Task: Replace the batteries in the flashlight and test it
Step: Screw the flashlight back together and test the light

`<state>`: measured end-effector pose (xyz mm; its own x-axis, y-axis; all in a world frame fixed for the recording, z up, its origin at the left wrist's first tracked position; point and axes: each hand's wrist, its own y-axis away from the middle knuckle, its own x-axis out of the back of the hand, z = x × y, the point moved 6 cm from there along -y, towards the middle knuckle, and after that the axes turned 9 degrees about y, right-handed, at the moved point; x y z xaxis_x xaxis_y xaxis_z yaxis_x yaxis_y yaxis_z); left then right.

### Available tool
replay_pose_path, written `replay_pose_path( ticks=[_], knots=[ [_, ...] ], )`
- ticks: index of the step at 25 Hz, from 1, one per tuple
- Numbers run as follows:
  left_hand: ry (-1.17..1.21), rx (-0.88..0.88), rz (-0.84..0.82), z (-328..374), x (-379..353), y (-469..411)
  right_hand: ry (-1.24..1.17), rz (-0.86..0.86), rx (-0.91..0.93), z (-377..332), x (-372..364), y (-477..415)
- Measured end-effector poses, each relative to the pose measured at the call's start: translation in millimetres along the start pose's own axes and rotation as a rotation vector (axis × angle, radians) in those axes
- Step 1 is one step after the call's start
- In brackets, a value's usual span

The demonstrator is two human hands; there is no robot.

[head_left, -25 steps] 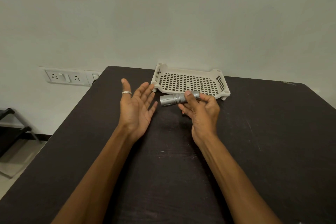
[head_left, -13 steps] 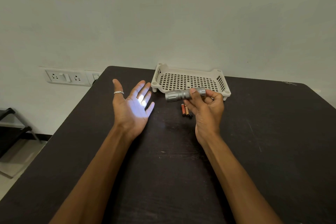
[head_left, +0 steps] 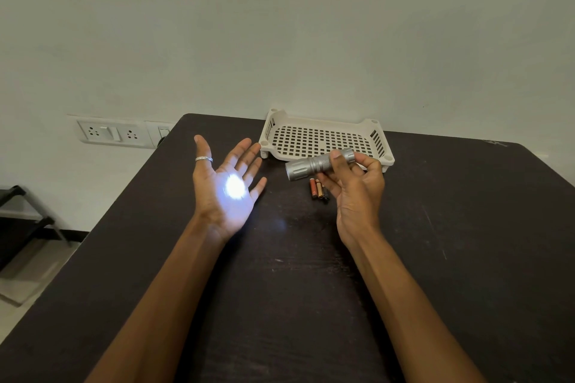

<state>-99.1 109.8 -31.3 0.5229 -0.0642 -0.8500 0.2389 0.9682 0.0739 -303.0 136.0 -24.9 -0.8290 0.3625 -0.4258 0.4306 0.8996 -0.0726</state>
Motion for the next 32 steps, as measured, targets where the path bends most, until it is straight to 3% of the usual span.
replay_pose_path(
  ticks=[32],
  knots=[
    [-0.107, -0.017, 0.024, 0.2, -1.6, 4.7, 0.111, -0.028, -0.002, 0.0, -4.9, 5.5]
  ],
)
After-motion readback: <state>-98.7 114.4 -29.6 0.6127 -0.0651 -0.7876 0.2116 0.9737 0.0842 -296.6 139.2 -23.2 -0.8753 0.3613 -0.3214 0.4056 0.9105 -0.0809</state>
